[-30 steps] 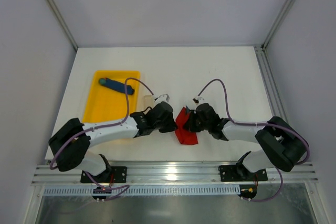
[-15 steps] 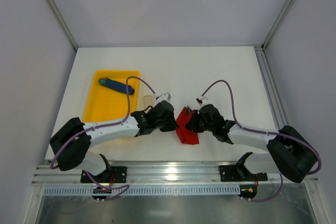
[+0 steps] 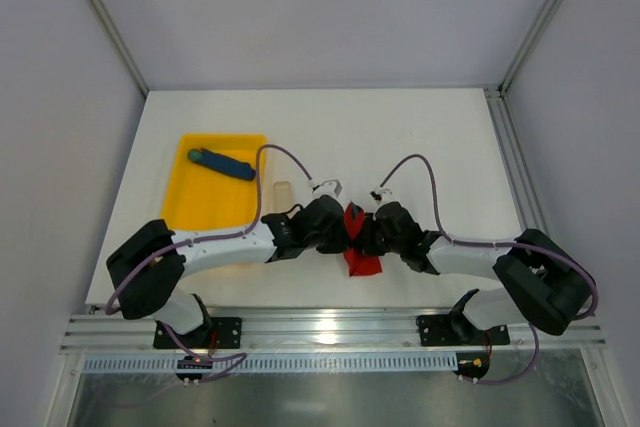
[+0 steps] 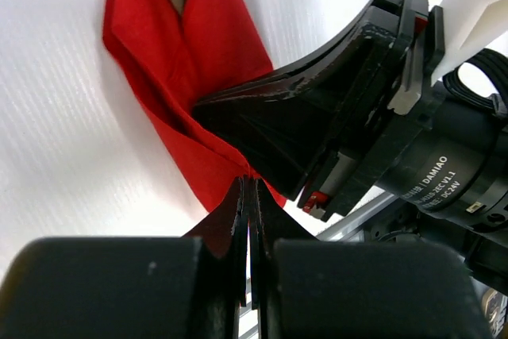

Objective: Place the utensils on the paper napkin and roll it up
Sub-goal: Roll the napkin at the center of the board.

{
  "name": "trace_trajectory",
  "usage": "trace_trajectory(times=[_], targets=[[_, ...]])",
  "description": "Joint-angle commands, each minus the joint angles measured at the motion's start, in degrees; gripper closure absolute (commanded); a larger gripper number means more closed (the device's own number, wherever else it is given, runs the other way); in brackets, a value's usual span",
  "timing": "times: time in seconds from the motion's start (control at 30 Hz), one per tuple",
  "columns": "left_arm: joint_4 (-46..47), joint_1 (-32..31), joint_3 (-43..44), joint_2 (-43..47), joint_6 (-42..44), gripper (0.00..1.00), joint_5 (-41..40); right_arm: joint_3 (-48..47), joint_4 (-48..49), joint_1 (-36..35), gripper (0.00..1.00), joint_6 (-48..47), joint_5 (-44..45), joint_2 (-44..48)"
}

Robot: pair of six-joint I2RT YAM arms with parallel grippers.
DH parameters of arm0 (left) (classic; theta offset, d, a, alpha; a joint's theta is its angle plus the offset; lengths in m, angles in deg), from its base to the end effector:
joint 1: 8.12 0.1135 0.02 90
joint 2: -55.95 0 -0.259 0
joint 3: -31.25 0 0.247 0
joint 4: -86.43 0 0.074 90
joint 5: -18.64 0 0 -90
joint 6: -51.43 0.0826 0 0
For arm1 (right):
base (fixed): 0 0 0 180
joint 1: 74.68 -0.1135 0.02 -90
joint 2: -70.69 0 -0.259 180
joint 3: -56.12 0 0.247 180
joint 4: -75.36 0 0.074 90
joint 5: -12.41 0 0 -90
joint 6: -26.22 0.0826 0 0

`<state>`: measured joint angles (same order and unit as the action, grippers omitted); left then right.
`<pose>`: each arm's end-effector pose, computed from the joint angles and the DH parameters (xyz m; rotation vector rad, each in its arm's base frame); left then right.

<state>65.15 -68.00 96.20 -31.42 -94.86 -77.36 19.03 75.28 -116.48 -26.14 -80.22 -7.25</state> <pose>0.1828 -0.2978 0.1701 0.0223 2.5026 -0.8388 0.1995 0.1834 0.1027 -0.1126 2.4045 0.7446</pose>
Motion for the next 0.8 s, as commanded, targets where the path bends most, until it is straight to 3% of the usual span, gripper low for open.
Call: trace_trajectory(times=[0.0, 0.3, 0.77], targets=[[3.44, -1.2, 2.89, -0.43, 1.54, 1.0, -0.5, 0.96, 2.37, -0.82, 0.88, 1.55, 1.84, -1.61], [3.89, -1.56, 2.72, 0.45, 2.06, 1.0, -2.7, 1.67, 4.83, -0.91, 0.88, 2.96, 1.31, -0.91], [1.69, -1.56, 2.9, 0.71, 3.29, 1.0, -4.63, 4.74, 0.44, -0.83, 0.72, -0.99, 4.13, 14.02]])
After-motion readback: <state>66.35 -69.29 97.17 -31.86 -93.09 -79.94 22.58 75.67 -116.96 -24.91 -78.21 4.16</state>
